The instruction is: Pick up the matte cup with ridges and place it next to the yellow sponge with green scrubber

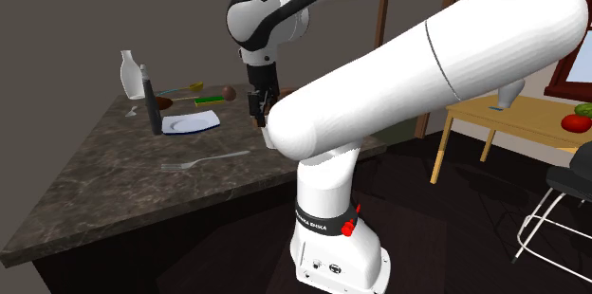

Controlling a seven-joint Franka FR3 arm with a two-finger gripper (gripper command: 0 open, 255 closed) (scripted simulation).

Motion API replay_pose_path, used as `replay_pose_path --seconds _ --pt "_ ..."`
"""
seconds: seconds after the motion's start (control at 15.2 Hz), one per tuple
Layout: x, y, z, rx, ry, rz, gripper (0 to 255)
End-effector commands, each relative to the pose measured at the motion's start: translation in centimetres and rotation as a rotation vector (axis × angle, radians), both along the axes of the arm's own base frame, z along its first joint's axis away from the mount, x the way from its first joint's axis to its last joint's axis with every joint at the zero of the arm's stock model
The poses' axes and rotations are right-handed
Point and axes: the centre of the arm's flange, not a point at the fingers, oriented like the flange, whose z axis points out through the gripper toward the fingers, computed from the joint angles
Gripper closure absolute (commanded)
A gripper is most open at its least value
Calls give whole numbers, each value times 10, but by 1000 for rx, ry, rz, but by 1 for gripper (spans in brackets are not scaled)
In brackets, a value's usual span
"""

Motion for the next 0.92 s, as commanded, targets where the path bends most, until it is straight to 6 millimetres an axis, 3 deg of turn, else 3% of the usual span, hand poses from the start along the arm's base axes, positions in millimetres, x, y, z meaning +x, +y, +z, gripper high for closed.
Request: replay_pose_path --seconds 0.0,0.26,0.79,0.86 --pt "0 -1 -10 -1 -2 3 0" --pt "0 -4 -34 -1 -2 3 0" --pt "0 -4 -34 -1 -2 3 0" --pt "0 -4 -34 -1 -2 3 255"
